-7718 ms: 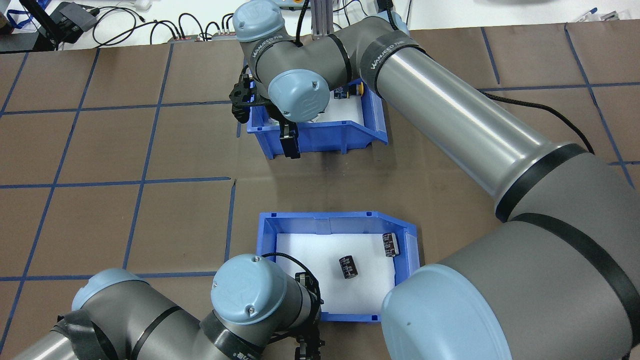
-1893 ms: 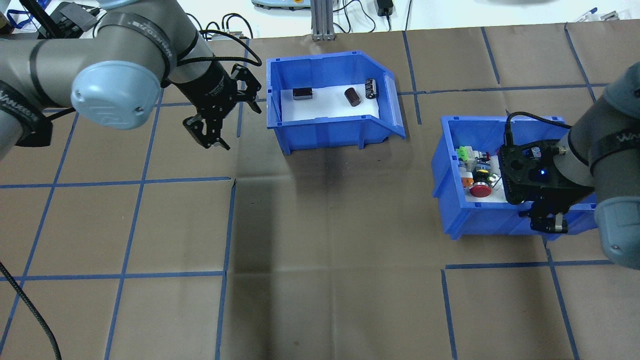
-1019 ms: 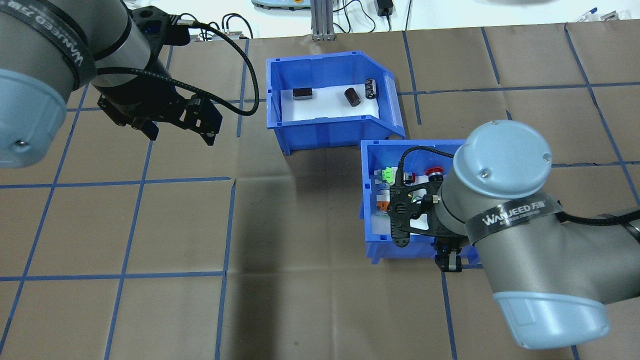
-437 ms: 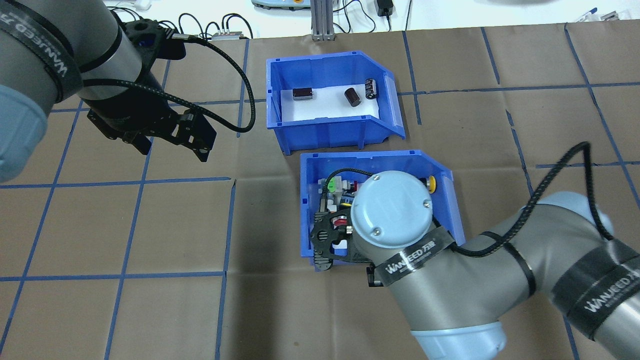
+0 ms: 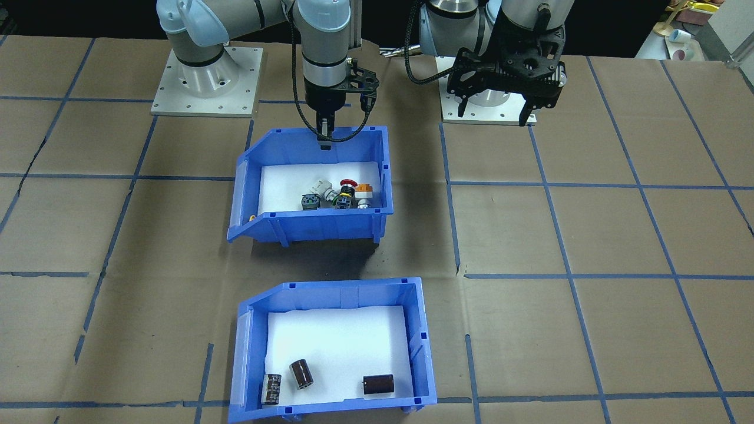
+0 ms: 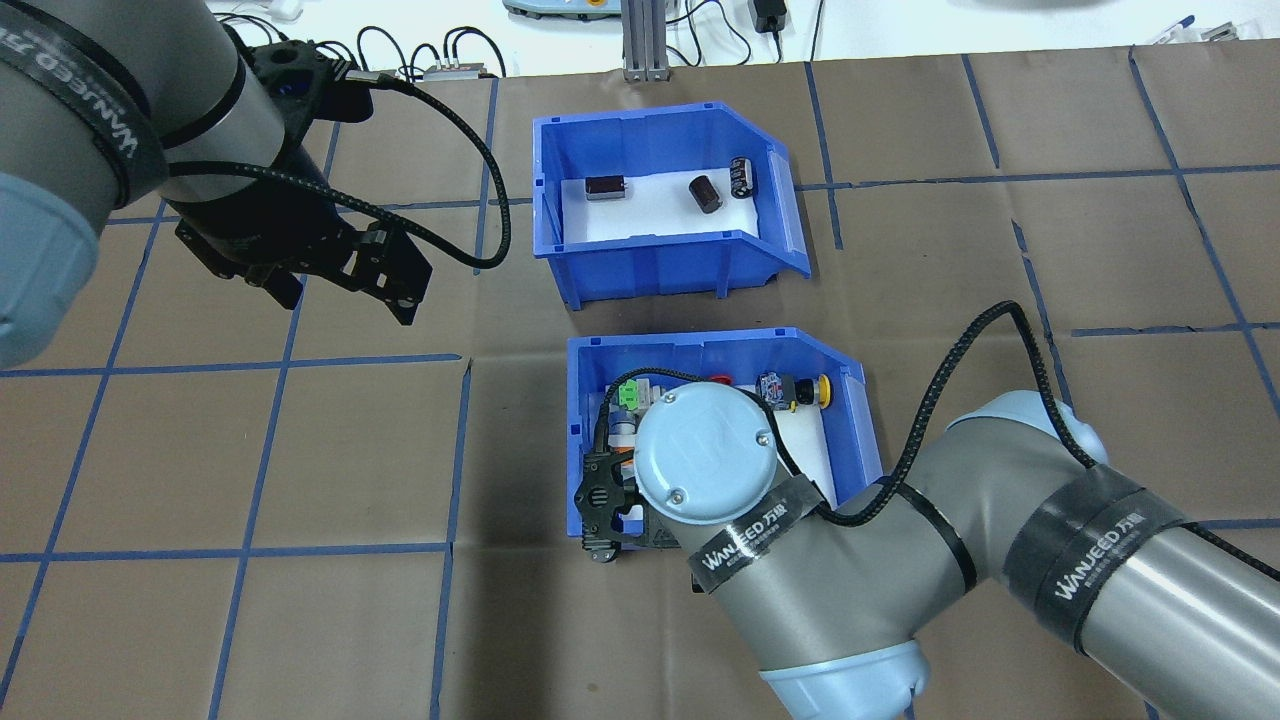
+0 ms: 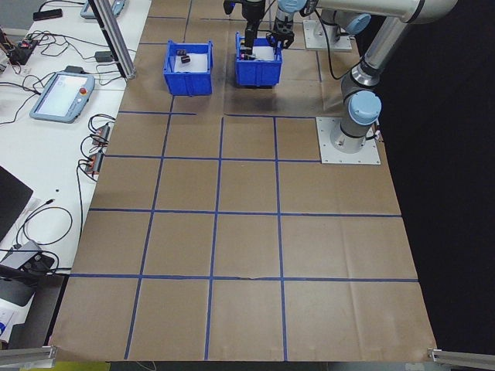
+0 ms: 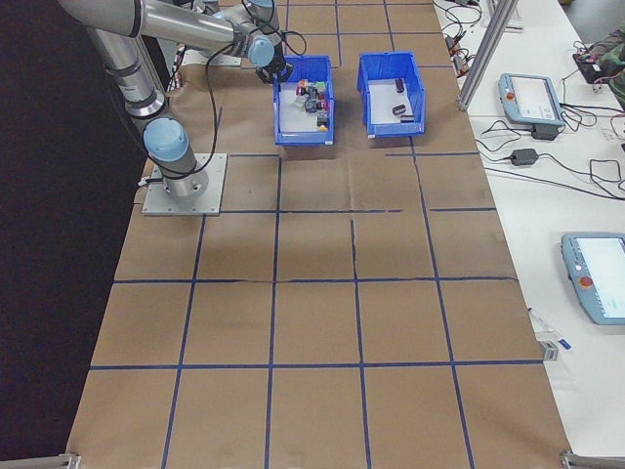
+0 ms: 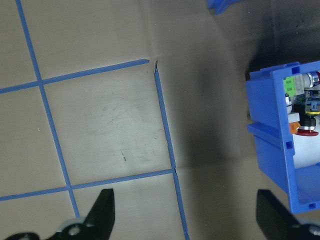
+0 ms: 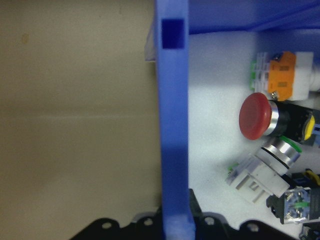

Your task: Place battery box in front

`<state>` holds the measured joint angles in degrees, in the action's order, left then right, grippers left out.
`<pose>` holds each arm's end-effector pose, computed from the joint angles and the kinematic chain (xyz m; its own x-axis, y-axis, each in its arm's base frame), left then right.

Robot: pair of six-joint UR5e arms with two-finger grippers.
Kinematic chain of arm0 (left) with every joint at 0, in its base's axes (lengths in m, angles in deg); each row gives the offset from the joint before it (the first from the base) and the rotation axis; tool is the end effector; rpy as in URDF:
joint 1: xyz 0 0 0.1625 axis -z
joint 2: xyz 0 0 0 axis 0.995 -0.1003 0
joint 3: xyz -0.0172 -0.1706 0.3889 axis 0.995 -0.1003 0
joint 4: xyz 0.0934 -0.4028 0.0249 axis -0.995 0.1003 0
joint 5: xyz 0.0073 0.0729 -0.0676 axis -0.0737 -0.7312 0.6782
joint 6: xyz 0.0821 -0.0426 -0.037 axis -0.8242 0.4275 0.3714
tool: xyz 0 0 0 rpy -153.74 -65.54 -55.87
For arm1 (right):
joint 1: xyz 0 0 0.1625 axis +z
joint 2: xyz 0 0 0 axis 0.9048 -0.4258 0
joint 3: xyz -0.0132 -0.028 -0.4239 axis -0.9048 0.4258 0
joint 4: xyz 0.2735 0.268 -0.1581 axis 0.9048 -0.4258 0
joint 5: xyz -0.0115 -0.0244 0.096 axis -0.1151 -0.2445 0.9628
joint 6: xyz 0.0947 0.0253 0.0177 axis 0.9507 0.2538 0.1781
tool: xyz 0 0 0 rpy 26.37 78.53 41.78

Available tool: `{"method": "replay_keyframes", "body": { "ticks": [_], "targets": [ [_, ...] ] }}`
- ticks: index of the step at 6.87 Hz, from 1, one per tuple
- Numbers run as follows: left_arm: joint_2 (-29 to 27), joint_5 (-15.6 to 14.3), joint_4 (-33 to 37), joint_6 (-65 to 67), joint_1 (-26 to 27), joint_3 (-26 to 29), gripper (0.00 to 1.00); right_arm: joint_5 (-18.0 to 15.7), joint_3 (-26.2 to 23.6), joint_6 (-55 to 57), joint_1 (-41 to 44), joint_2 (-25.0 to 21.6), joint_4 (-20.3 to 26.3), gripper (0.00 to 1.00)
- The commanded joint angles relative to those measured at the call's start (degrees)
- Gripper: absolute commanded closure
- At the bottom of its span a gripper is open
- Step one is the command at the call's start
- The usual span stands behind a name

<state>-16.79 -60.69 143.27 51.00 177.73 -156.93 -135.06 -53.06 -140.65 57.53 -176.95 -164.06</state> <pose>-0.1580 -0.4314 0.5034 -0.9822 0.1870 -0.0187 0.1871 0.9823 -0.0031 0.3351 -0.2927 0.2823 -0.0045 -0.9976 0.0693 -0.9994 0.0070 0.0350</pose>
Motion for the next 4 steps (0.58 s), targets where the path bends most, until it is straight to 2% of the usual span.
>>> {"method": "replay_keyframes", "body": {
  "ticks": [1, 2, 3, 4],
  "targets": [
    [0.0, 0.1, 0.0, -0.8, 0.0, -0.1, 0.01, -0.1, -0.1, 0.8, 0.1, 0.4, 0.3, 0.93],
    [-0.1, 0.4, -0.1, -0.7, 0.1, -0.1, 0.01, 0.1, -0.1, 2.7, 0.1, 0.7, 0.4, 0.74],
    [-0.1, 0.3, -0.1, -0.7, 0.1, -0.1, 0.01, 1.0, 0.0, 4.0, -0.2, 0.7, 0.4, 0.01],
    [-0.1, 0.4, -0.1, -0.6, 0.1, -0.1, 0.01, 0.9, 0.1, 4.3, -0.5, 0.7, 0.5, 0.00]
  ]
}}
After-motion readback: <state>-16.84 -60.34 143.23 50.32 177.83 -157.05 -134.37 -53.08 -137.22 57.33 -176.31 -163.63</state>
